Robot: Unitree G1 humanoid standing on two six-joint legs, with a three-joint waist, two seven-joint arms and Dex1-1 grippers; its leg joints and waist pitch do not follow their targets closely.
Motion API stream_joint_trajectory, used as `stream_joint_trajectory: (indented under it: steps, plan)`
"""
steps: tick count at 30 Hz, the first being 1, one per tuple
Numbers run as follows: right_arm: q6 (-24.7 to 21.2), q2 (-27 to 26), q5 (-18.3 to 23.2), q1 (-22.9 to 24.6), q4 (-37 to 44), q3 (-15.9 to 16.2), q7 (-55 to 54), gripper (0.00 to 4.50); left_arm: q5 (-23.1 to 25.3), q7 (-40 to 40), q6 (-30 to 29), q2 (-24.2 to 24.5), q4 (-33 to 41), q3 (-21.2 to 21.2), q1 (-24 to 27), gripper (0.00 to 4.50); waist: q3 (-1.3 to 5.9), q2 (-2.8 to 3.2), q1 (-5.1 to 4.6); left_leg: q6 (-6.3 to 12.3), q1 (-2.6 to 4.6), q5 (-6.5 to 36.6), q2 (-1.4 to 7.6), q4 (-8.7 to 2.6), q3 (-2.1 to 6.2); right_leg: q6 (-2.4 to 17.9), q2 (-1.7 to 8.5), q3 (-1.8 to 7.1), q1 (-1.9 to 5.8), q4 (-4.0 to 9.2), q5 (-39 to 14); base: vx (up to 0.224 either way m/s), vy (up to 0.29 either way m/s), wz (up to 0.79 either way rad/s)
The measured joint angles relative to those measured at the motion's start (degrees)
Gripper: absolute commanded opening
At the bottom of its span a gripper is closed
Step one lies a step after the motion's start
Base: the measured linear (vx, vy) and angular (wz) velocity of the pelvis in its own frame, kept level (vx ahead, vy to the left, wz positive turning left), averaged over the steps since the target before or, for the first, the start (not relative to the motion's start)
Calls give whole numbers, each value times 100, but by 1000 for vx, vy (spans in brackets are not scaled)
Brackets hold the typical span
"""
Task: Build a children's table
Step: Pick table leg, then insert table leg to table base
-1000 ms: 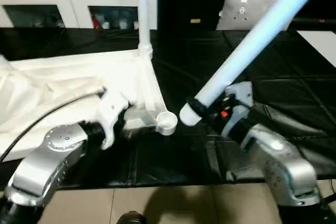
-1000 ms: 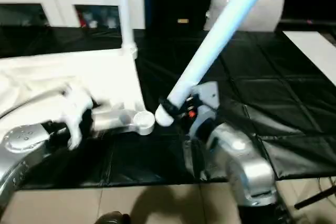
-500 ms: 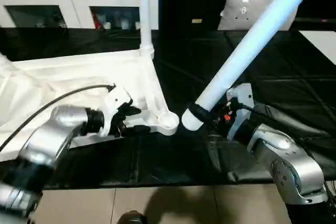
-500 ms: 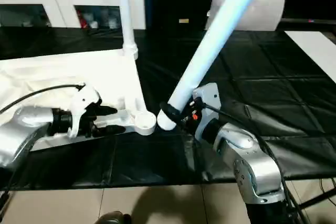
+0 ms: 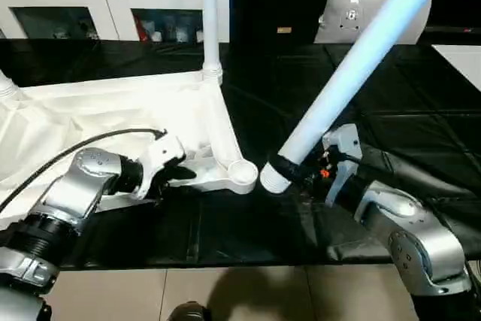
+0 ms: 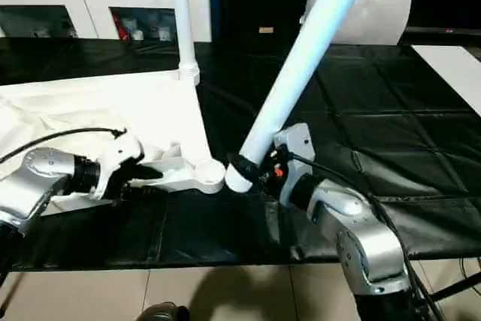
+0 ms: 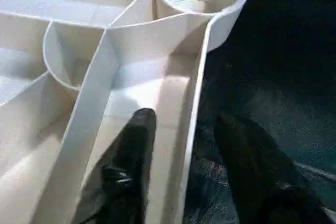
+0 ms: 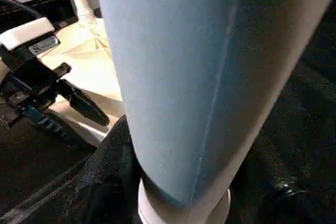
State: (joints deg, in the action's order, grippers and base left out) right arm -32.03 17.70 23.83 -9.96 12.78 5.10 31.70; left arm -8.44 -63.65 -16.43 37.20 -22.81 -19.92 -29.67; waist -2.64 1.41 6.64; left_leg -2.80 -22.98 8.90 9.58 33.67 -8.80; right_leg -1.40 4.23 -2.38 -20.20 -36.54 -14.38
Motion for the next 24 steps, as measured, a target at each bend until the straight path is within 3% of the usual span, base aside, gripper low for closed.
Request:
stream_joint_trajectory:
  steps: [24]
  plan:
    - [-17, 107, 0, -163, 0, 152, 139, 189, 542, -356, 891, -312, -899, -116, -323, 6, 0, 0, 19, -1, -12, -1, 17, 1, -60, 7, 8, 30, -55, -46, -3, 0, 0, 0]
